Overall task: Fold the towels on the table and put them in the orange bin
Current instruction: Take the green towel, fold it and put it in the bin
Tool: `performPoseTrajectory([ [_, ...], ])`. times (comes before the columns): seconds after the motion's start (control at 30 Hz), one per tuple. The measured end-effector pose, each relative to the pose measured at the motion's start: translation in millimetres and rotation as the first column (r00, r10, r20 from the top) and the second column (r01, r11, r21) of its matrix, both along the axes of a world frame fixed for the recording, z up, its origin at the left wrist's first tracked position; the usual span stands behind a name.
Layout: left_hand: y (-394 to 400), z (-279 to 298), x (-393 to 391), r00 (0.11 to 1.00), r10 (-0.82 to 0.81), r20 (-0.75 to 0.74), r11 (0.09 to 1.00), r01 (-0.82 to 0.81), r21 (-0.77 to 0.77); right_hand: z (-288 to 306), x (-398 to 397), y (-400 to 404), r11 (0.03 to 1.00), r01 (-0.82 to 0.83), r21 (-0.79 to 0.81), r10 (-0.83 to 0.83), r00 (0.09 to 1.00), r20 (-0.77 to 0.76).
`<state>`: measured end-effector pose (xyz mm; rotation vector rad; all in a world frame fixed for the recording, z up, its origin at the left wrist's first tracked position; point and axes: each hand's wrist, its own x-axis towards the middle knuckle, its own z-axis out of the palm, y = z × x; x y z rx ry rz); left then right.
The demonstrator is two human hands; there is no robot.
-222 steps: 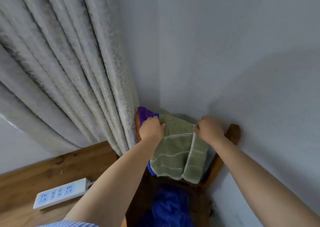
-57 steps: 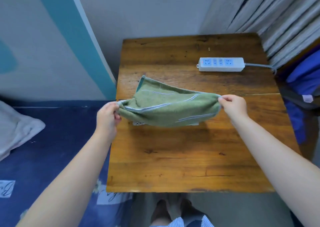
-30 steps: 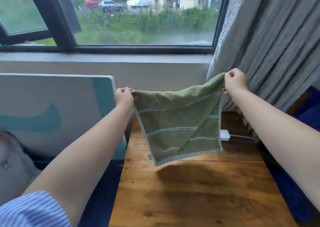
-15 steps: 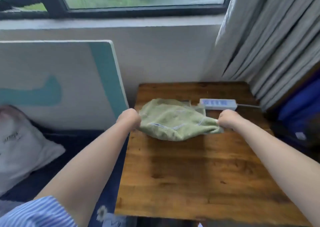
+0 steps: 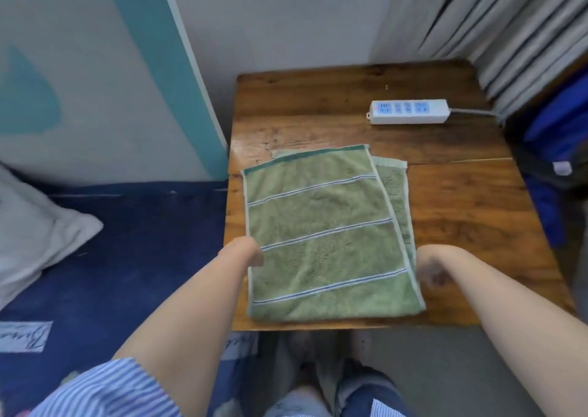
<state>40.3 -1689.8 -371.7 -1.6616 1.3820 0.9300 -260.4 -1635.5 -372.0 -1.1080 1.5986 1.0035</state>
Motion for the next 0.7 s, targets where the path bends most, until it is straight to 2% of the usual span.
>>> performPoseTrajectory([
  [0.1,-28,8,3,0.999,-0.017,-0.031,0.97,0.009,-0.244,7,7,-27,0.957,0.024,-0.288,-0.028,1.0,-0.01],
  [0.27,-77,25,-15,0.99,-0.131,-0.055,0.886,0.092,-0.455,17,34,-75,0.837,-0.021,-0.547,0.029,1.0,0.006],
  [0.5,-113,16,-43,0.988,-0.131,-0.078,0.871,0.078,-0.484,12,43,-133,0.707,-0.049,-0.706,0.091,0.996,0.021],
  [0.7,-144,-22,-39,0.999,0.017,-0.048,0.856,-0.039,-0.515,-25,30,-182,0.614,-0.097,-0.784,0.132,0.991,-0.019],
])
